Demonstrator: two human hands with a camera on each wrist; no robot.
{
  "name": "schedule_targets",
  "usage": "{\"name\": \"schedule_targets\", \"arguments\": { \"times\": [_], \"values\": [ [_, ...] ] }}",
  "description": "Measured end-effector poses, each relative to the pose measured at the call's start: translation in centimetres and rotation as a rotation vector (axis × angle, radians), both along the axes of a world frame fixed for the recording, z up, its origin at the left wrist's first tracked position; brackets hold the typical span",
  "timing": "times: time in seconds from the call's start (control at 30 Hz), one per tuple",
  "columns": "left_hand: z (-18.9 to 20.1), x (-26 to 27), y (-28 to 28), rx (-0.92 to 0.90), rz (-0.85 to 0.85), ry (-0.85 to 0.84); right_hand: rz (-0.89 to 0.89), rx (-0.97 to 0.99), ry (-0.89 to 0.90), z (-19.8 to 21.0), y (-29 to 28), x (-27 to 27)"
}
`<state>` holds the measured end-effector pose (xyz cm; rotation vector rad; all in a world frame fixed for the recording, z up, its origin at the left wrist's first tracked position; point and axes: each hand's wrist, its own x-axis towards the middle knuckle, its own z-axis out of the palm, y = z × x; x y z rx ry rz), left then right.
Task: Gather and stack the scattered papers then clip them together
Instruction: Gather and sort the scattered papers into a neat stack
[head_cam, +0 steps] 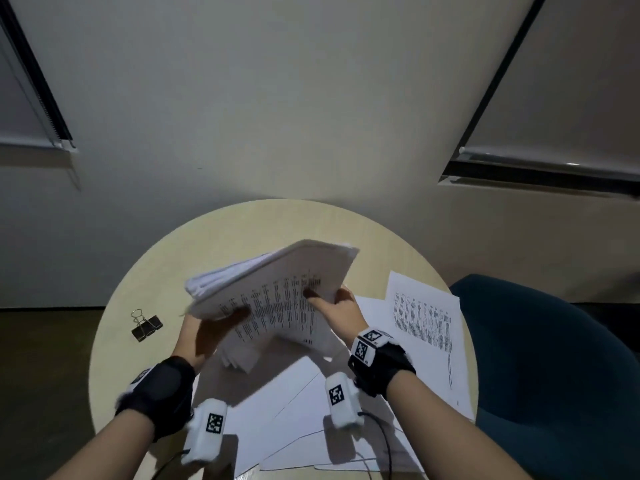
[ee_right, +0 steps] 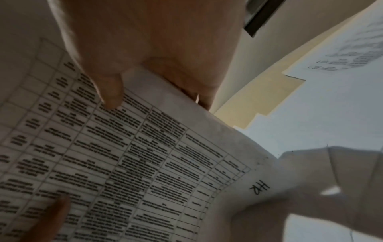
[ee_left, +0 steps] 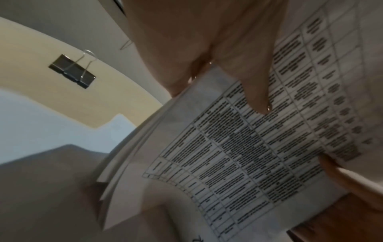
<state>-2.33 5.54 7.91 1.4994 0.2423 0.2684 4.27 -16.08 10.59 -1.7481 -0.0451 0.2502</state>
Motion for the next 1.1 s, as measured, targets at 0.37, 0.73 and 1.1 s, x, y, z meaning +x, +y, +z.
{"name": "schedule_targets", "arguments": {
  "times": [0.37, 0.73, 1.1],
  "values": [
    [2.0, 1.7, -0.5, -0.016, 0.053, -0.141, -0.13, 0.042, -0.092, 1.0, 0.0, 0.8],
    [-1.4, 1.6, 0.4, 0.181, -0.085, 0.151, -0.079, -0.092, 0.069, -0.1, -0.6, 0.0],
    [4.3, 2.9, 0.7, 1.034, -0.124, -0.1, 0.066, -0.578, -0.572, 7.4, -2.1, 2.7]
  ]
}}
